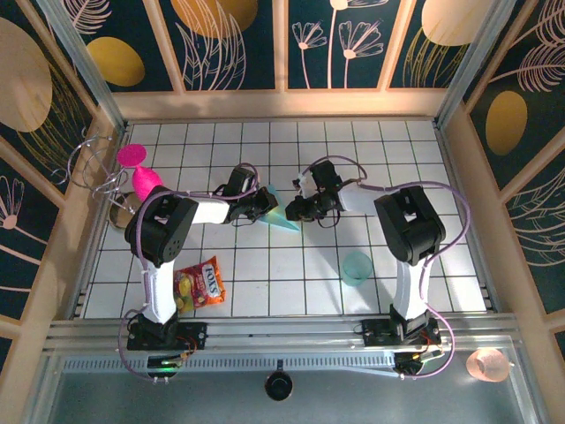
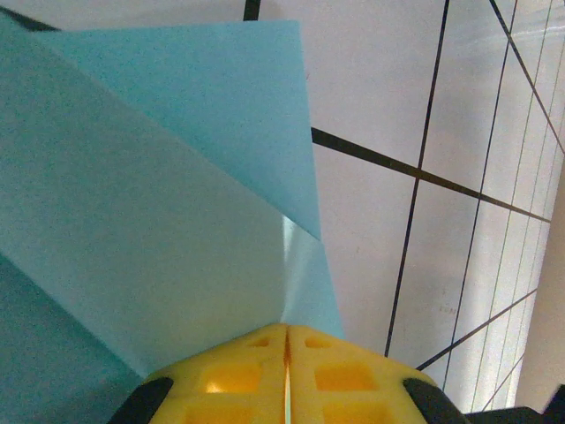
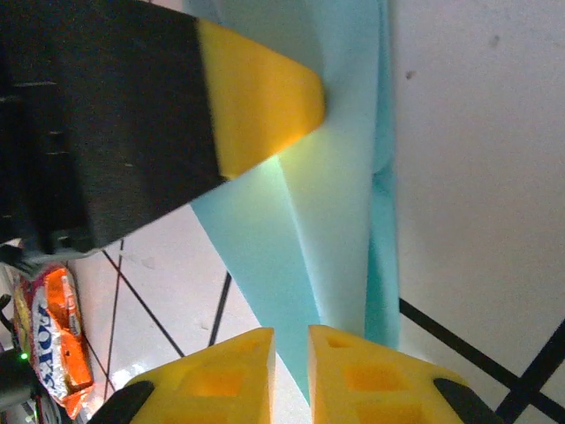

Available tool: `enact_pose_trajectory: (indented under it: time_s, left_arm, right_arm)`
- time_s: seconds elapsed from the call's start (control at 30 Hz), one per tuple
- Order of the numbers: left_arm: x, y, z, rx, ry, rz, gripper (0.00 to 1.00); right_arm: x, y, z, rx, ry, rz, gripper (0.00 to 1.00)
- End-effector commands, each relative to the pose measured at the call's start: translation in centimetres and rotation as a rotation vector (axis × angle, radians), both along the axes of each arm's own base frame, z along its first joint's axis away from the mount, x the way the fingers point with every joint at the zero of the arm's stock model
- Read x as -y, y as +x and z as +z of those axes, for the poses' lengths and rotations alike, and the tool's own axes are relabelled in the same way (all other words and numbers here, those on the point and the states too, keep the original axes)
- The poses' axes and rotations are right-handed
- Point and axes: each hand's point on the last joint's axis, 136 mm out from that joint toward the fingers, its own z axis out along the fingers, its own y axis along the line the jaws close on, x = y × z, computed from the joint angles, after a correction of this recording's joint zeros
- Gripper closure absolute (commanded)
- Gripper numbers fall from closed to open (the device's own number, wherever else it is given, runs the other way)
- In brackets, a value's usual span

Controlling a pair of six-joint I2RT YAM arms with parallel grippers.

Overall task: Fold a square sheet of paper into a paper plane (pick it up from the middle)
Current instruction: Fourth fold the wing at the center of the table.

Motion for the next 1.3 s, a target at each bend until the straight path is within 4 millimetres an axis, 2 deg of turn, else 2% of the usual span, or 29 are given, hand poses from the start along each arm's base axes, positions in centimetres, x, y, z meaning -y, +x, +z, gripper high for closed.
enact_pose_trajectory:
  time_s: [0.0, 0.53, 0.8, 1.0, 1.27]
  left_arm:
    - [-0.3, -0.9, -1.6, -0.042, 0.038, -0.008, 0.91]
    - [-1.0, -1.3, -2.6, -0.078, 0.074, 0.017, 0.91]
    - [-1.9, -1.8, -4.0, -0.125, 0.127, 0.042, 0.91]
    - [-2.7, -2.1, -4.7, -0.150, 0.167, 0.063, 0.92]
    - [-2.5, -2.0, -4.6, -0.145, 0.162, 0.056, 0.92]
  right_arm:
    - [-0.5, 0.4, 0.0, 0.006, 0.008, 0.020, 0.83]
    - [0.5, -0.5, -2.6, -0.042, -0.067, 0.023, 0.84]
    - [1.3, -1.1, -3.6, -0.062, -0.117, 0.036, 0.84]
    - [1.8, -1.6, -1.7, -0.027, -0.113, 0.052, 0.85]
    - [1.7, -1.9, 0.1, 0.008, -0.082, 0.054, 0.85]
